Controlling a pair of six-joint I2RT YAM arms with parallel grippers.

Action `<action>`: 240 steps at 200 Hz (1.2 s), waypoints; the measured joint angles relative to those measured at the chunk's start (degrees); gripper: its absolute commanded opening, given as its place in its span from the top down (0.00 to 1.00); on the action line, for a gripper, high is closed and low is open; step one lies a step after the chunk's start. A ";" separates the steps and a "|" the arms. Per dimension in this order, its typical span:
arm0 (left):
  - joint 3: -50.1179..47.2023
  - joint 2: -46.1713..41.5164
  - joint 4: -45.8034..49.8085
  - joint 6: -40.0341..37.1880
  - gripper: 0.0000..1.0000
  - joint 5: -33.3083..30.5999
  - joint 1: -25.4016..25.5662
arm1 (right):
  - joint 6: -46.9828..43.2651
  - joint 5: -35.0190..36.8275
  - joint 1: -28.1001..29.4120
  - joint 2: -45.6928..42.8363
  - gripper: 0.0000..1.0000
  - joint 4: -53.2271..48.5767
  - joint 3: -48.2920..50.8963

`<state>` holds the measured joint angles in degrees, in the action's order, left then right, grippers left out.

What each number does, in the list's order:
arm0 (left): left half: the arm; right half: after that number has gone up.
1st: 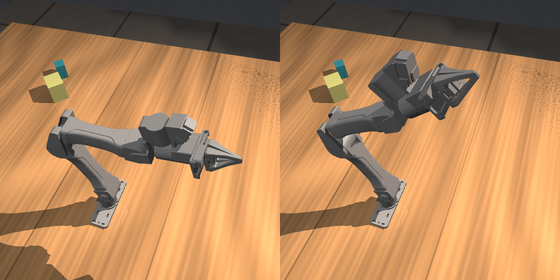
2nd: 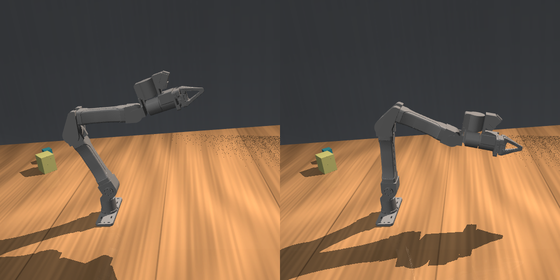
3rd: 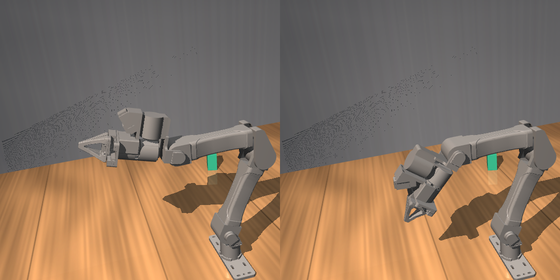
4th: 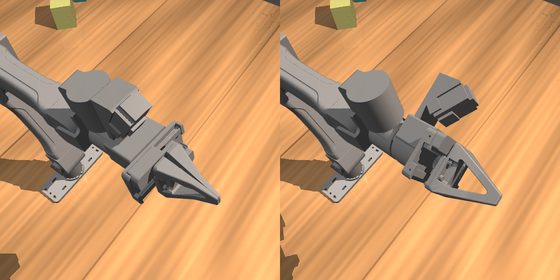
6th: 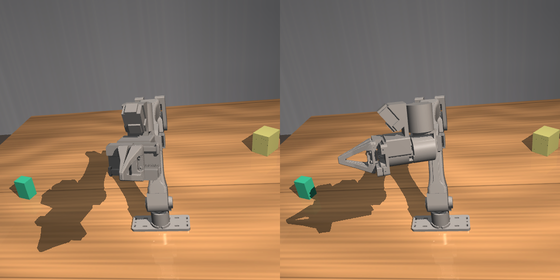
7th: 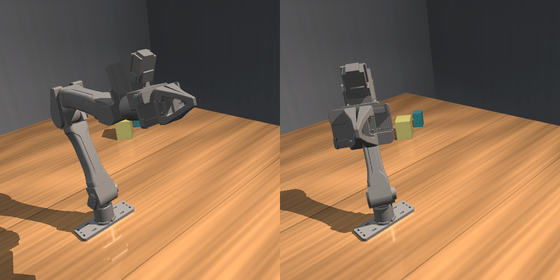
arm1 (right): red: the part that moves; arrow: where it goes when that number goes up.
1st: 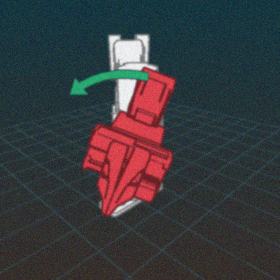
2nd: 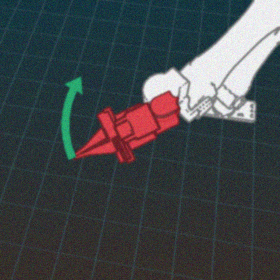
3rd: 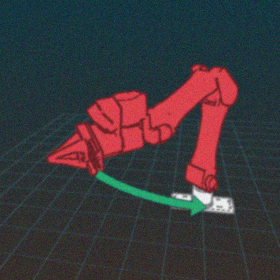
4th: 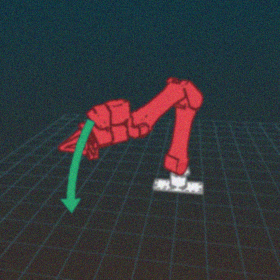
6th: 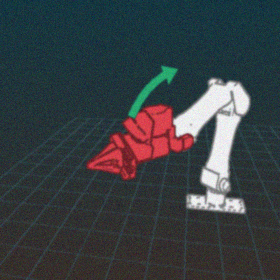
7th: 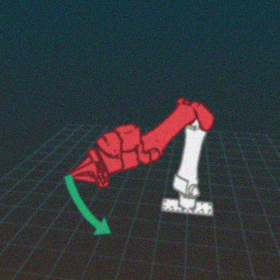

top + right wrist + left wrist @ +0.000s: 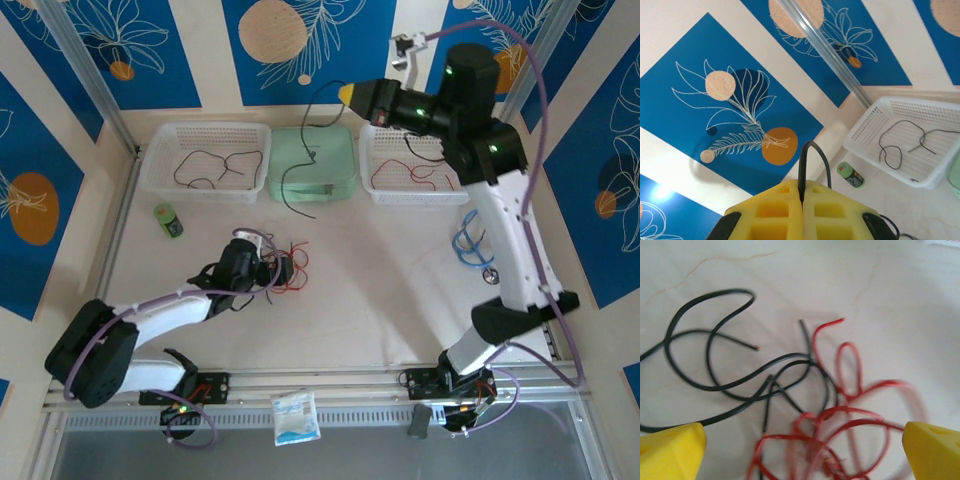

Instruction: Untangle the cables

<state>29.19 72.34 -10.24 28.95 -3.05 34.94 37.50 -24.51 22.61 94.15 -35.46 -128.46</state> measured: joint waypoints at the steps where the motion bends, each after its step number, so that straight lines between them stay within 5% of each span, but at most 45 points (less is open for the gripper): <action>1: 0.13 -0.09 0.13 -0.07 0.00 0.11 0.00 | 0.00 -0.07 0.02 0.26 1.00 0.07 -0.26; 75: 11.39 -10.08 21.51 0.68 0.00 6.23 0.15 | -0.20 -13.16 3.10 36.22 1.00 11.96 -35.71; 144: 11.67 -27.26 39.15 4.37 0.00 -1.62 0.24 | 6.82 -9.84 4.33 48.63 1.00 32.35 -31.39; 240: 11.72 -32.22 45.20 5.29 0.00 -6.32 0.24 | -4.07 10.71 12.85 62.93 1.00 43.91 -32.68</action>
<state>40.91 40.12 34.96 34.24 -9.37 35.18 33.43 -13.80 35.46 157.07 8.45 -161.14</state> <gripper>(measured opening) 0.999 0.046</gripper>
